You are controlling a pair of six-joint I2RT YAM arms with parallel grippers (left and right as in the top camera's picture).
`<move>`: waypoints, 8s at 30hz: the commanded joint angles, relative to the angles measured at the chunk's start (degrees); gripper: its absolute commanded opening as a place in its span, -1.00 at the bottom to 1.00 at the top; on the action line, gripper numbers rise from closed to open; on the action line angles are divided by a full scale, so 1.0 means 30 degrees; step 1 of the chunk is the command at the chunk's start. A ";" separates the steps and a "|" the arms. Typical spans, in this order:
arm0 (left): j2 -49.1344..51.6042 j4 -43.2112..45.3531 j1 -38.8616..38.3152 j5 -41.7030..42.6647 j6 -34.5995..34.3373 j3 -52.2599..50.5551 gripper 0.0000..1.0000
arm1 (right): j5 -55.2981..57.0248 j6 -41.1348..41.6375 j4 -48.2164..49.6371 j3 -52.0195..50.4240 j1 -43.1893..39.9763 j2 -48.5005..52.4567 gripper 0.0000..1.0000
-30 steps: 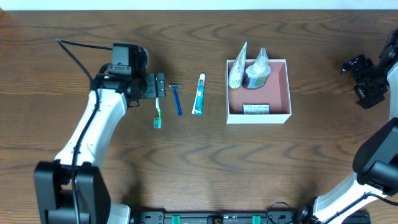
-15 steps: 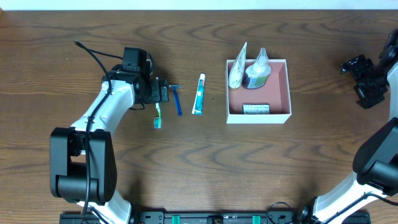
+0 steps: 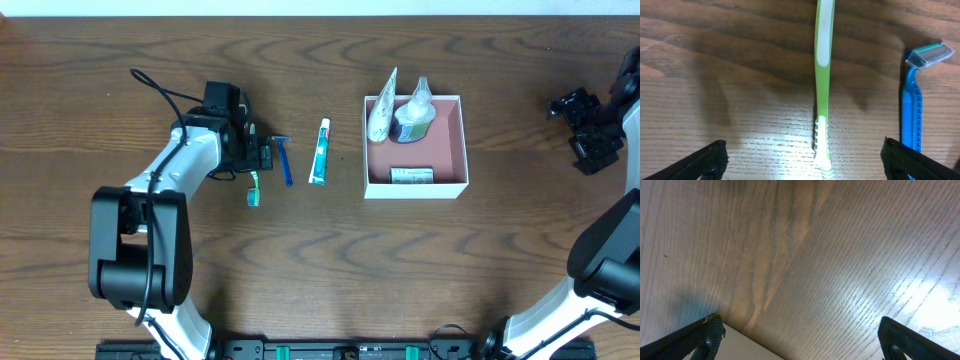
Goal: Pack container
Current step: 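Grasp the green toothbrush with the left gripper and lift, then carry the toothbrush into the box and release it, then move the left gripper back over the Colgate toothpaste tube, then grasp the Colgate toothpaste tube with the left gripper and lift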
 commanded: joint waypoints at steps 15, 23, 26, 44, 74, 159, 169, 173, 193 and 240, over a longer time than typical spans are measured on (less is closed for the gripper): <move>0.0233 0.0080 -0.0845 -0.1741 -0.0969 0.0262 0.96 | -0.0007 0.0211 -0.0022 0.0000 0.0015 -0.0007 0.99; 0.0488 0.0109 -0.0874 -0.1829 -0.1100 0.0262 0.96 | -0.0007 0.0211 -0.0022 0.0000 0.0022 -0.0007 0.98; 0.1035 0.0153 -0.0874 -0.1814 -0.1107 0.0262 0.96 | -0.0007 0.0211 -0.0022 0.0000 0.0015 -0.0007 0.99; 0.1406 0.0517 -0.0874 -0.1734 -0.1231 0.0262 0.96 | -0.0007 0.0211 -0.0022 0.0000 0.0015 -0.0007 0.98; 0.0794 0.0707 -0.0874 -0.1719 -0.1239 0.0678 -0.88 | -0.0007 0.0211 -0.0022 0.0000 0.0015 -0.0007 0.99; -0.6659 0.1574 -0.8852 -0.6943 0.2018 0.2390 0.96 | -0.0007 0.0211 -0.0022 0.0000 0.0015 -0.0007 0.98; -0.2324 0.1122 -0.6113 -0.5610 0.0911 0.2368 0.96 | -0.0007 0.0211 -0.0022 0.0000 0.0015 -0.0007 0.99; -0.0568 0.1202 -0.6033 -0.3803 0.0903 0.2368 0.96 | -0.0007 0.0211 -0.0022 0.0000 0.0015 -0.0007 0.97; 0.2535 0.2725 -0.6455 -0.1989 0.0998 0.2368 0.96 | -0.0007 0.0211 -0.0022 0.0000 0.0015 -0.0007 0.98; 0.3912 0.3432 -0.6499 -0.1807 0.1639 0.2346 0.82 | -0.0007 0.0211 -0.0022 0.0000 0.0015 -0.0007 0.98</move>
